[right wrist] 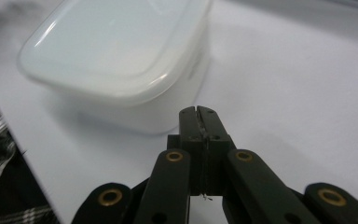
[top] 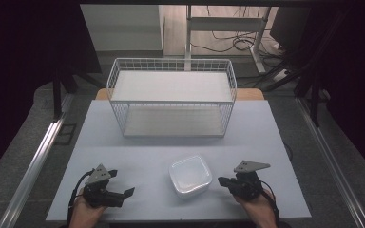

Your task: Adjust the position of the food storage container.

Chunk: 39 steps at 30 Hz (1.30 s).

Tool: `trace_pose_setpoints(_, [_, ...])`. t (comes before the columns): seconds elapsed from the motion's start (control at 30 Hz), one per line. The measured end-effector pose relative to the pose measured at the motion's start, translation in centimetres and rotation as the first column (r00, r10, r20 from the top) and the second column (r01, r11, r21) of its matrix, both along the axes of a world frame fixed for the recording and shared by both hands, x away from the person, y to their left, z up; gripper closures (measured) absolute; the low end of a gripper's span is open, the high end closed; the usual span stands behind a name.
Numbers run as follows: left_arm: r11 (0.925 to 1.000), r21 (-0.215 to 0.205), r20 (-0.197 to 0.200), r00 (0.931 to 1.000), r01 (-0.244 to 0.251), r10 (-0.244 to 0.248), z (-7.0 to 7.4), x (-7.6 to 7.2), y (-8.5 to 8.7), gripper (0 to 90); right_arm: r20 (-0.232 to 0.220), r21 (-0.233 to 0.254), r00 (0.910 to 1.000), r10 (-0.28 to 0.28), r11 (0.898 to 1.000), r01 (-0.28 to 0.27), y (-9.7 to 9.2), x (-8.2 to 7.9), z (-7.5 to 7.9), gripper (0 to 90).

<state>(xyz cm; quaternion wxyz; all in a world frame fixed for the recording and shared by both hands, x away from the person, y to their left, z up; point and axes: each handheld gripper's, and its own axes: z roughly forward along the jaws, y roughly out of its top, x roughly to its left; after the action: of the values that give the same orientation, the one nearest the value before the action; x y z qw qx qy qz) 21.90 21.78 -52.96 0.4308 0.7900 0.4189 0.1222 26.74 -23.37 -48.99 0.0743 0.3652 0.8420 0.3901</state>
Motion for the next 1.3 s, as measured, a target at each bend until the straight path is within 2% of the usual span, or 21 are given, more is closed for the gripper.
trace_pose_setpoints(0.1, [0.9985,-0.052,-0.023,0.9996,0.015,-0.016,0.2,0.2,-1.1,6.6,0.001,0.008,1.0000,0.000,1.000,0.000,0.1,0.8,0.0,89.1])
trace_pose_setpoints(0.17, [0.9975,-0.066,-0.028,0.9993,0.024,-0.026,0.2,0.3,-2.1,10.3,0.007,0.002,1.0000,0.000,1.000,0.000,0.3,1.1,-0.1,89.1])
trace_pose_setpoints(0.2, [0.9987,-0.041,-0.034,0.9989,0.031,-0.032,0.2,0.4,-3.4,12.0,0.008,0.001,1.0000,0.001,1.000,-0.001,0.3,1.2,-0.1,89.1])
trace_pose_setpoints(0.3, [0.9982,0.007,-0.032,0.9977,0.060,-0.060,0.2,0.8,-5.7,20.4,0.012,-0.005,0.9999,0.003,1.000,-0.003,0.5,1.5,-0.3,89.1])
trace_pose_setpoints(0.33, [0.9976,0.009,-0.028,0.9972,0.069,-0.069,0.3,0.9,-6.3,24.8,0.015,-0.006,0.9999,0.005,1.000,-0.004,0.6,1.6,-0.3,89.1])
trace_pose_setpoints(0.4, [0.9958,-0.014,-0.034,0.9953,0.090,-0.091,0.3,1.2,-7.3,36.0,0.019,-0.005,0.9997,0.014,1.000,-0.014,0.8,1.8,-0.3,89.1])
trace_pose_setpoints(0.47, [0.9932,-0.044,-0.048,0.9928,0.108,-0.110,0.2,1.6,-8.1,50.3,0.025,-0.010,0.9994,0.025,1.000,-0.025,1.0,2.0,-0.3,89.1])
trace_pose_setpoints(0.57, [0.9922,-0.049,-0.059,0.9913,0.115,-0.118,0.0,2.2,-9.2,73.8,0.024,-0.017,0.9990,0.039,0.999,-0.038,1.6,2.5,-0.4,89.2])
trace_pose_setpoints(0.63, [0.9897,-0.067,-0.074,0.9885,0.127,-0.132,-0.1,2.6,-9.7,83.2,0.018,-0.018,0.9986,0.050,0.999,-0.050,2.1,2.6,-0.5,89.2])
trace_pose_setpoints(0.7, [0.9886,-0.080,-0.080,0.9878,0.127,-0.134,0.0,2.8,-10.0,88.4,0.015,-0.042,0.9983,0.057,0.998,-0.056,2.7,2.7,-0.7,89.2])
trace_pose_setpoints(0.87, [0.9918,-0.061,-0.083,0.9896,0.112,-0.117,0.1,3.0,-9.9,89.8,0.010,-0.049,0.9971,0.076,0.996,-0.075,3.8,2.3,-0.7,89.2])
trace_pose_setpoints(0.93, [0.9932,-0.062,-0.091,0.9904,0.098,-0.104,0.0,3.2,-9.5,89.8,0.013,-0.053,0.9963,0.085,0.995,-0.084,4.4,2.1,-0.7,89.2])
trace_pose_setpoints(1.07, [0.9967,-0.032,-0.086,0.9933,0.074,-0.077,-0.1,3.5,-8.7,89.8,0.001,-0.036,0.9947,0.103,0.994,-0.103,5.2,1.5,-0.7,89.2])
trace_pose_setpoints(1.13, [0.9972,-0.033,-0.090,0.9935,0.067,-0.069,-0.1,3.5,-8.5,89.9,0.003,-0.042,0.9940,0.109,0.993,-0.109,5.6,1.2,-0.8,89.2])
trace_pose_setpoints(1.2, [0.9973,-0.030,-0.088,0.9937,0.067,-0.069,-0.1,3.5,-8.5,89.9,0.011,-0.052,0.9937,0.112,0.992,-0.111,5.8,1.0,-0.8,89.2])
trace_pose_setpoints(1.3, [0.9975,-0.018,-0.078,0.9945,0.068,-0.069,0.1,3.5,-8.3,89.7,0.010,-0.039,0.9937,0.111,0.993,-0.111,5.7,1.1,-0.8,89.1])
